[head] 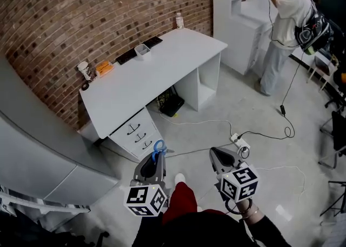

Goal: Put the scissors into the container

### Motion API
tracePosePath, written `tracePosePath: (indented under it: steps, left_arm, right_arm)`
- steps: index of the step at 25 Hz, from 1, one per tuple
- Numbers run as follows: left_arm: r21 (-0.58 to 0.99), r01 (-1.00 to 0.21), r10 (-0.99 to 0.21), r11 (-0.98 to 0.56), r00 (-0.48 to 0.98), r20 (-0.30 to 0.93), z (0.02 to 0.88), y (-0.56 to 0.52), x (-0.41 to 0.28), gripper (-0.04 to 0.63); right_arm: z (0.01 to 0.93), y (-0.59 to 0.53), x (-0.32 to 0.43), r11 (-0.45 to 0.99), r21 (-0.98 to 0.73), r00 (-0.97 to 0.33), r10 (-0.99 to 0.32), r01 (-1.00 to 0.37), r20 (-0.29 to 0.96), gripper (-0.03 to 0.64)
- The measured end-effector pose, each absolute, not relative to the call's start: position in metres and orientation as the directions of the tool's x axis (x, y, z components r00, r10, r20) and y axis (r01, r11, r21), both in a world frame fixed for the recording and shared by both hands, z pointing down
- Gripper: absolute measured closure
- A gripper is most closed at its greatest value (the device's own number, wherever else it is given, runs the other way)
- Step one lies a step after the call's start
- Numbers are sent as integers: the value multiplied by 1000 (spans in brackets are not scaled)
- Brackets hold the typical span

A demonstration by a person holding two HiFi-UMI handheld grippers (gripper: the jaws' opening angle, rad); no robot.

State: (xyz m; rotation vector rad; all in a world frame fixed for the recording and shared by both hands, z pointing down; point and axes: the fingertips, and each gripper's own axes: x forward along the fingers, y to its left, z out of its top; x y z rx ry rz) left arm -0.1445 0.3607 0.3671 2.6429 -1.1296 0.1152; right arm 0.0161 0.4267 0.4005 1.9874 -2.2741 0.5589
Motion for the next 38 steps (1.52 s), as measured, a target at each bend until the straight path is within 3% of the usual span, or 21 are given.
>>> tracePosePath:
  steps: [38]
  left_arm:
    - [282,-714,-668,-641,700,253,408,103,-129,549]
  right_arm:
    - [431,169,21,79,-249,-173,-909,-965,380,607]
